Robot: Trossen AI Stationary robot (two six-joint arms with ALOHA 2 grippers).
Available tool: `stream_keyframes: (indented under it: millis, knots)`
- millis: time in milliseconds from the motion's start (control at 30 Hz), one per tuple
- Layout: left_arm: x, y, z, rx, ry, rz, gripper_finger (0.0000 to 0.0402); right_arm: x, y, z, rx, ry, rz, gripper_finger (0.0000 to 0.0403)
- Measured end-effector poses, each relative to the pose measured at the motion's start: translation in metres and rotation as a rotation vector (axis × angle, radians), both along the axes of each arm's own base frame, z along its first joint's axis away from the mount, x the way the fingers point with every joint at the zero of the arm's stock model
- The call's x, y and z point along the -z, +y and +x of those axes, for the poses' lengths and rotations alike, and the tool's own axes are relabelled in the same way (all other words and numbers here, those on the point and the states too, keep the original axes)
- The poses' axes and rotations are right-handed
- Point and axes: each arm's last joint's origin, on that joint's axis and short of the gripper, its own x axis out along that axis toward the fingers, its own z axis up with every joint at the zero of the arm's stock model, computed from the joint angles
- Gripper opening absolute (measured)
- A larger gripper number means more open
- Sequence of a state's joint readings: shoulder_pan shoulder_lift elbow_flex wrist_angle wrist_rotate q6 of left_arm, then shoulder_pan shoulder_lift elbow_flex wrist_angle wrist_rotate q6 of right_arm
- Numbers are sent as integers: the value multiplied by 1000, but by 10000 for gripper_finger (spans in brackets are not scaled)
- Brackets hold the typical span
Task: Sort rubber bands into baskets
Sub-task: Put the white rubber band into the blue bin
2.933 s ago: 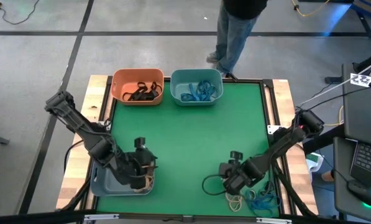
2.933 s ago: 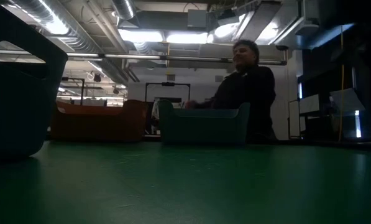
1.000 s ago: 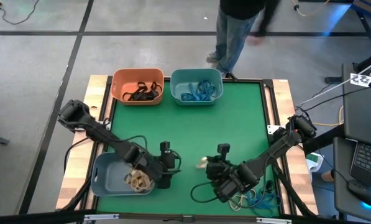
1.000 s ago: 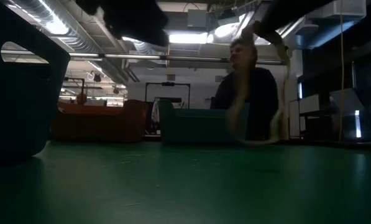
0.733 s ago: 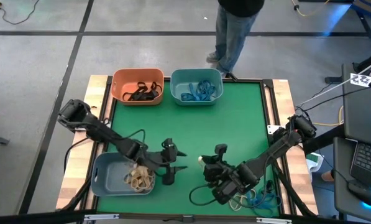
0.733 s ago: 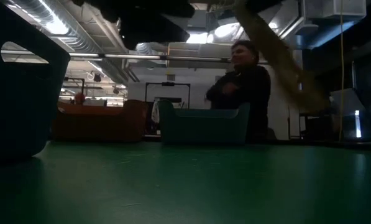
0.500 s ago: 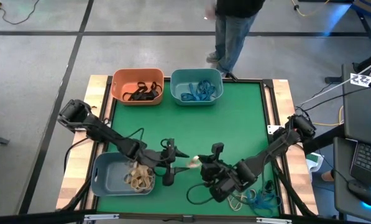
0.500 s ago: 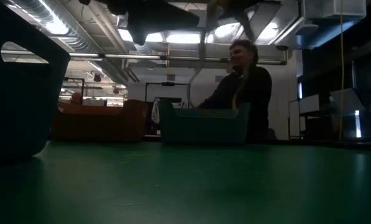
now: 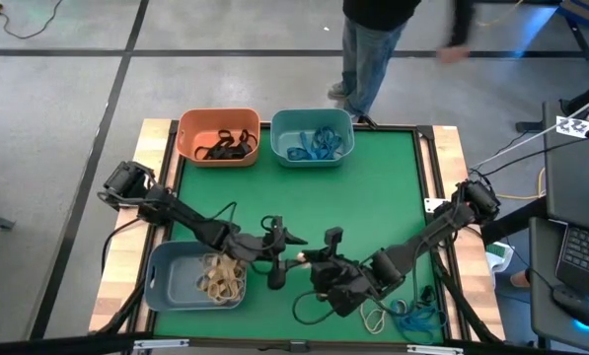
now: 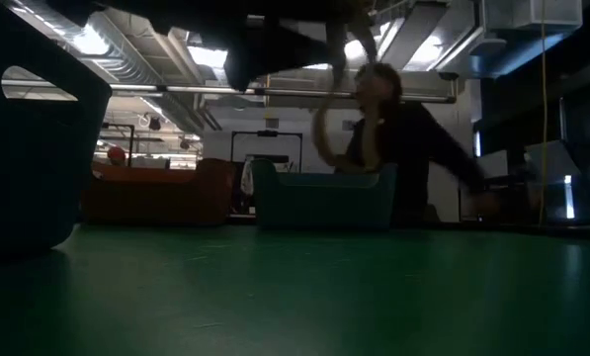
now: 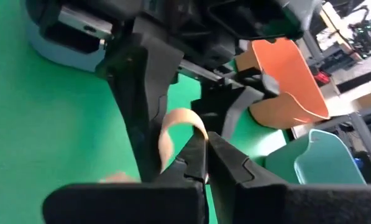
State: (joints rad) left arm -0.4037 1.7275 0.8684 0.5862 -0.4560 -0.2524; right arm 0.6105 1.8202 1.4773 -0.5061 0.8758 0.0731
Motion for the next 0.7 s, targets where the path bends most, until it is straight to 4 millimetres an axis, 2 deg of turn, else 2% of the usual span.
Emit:
stream_keyframes:
  millis: [133,433,567,700]
  knots:
    - [-3,-1,1,21,-30,36,228,-1,-2,4,-11,-5,19,10]
    - [-5,-6,1,208,-38,83,223,-10,3,12,-129,-56,5,10]
    - [-5,-8,1,254,-43,81,184,-11,2,14,-162,-50,29,10]
    - [-4,-8,0,279,-32,91,120,-10,0,16,-171,-44,41,10]
